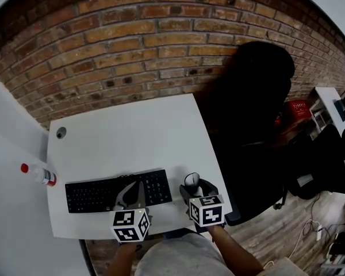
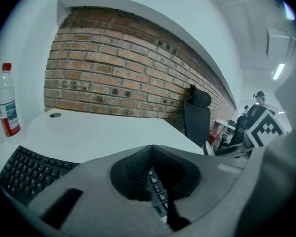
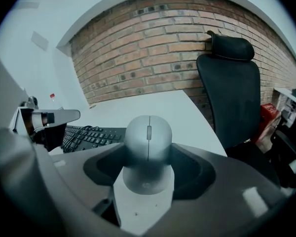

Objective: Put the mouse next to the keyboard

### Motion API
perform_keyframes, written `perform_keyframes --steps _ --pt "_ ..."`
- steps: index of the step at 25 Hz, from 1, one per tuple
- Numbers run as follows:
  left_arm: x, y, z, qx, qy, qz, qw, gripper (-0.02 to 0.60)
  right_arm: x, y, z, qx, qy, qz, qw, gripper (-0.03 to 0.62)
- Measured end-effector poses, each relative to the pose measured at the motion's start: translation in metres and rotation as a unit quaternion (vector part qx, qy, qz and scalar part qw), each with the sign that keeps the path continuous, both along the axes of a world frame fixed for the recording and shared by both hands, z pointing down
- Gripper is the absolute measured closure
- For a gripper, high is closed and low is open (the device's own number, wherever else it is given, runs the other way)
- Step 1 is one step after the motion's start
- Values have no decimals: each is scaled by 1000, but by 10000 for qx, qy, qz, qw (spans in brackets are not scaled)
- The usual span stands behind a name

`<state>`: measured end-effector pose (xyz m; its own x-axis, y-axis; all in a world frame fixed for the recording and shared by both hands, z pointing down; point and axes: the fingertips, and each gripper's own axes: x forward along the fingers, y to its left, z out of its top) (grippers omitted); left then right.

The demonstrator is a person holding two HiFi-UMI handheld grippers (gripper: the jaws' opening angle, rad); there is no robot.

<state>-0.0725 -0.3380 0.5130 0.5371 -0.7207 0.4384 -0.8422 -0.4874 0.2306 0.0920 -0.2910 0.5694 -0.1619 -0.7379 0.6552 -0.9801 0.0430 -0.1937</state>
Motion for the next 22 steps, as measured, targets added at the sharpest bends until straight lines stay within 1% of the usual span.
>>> perform_keyframes --steps 6,13,19,22 --pt "7 -12 11 -102 -134 69 9998 588 5 -10 19 -387 -11 27 9992 301" --pt "13 -24 17 -149 -96 134 9998 588 12 -15 32 -703 145 90 9974 301" --pt "13 -29 14 -185 -25 257 9995 588 11 -16 36 -851 309 128 9958 301" --pt "13 -29 14 -206 -20 392 9990 588 12 -17 37 -864 414 221 9952 301"
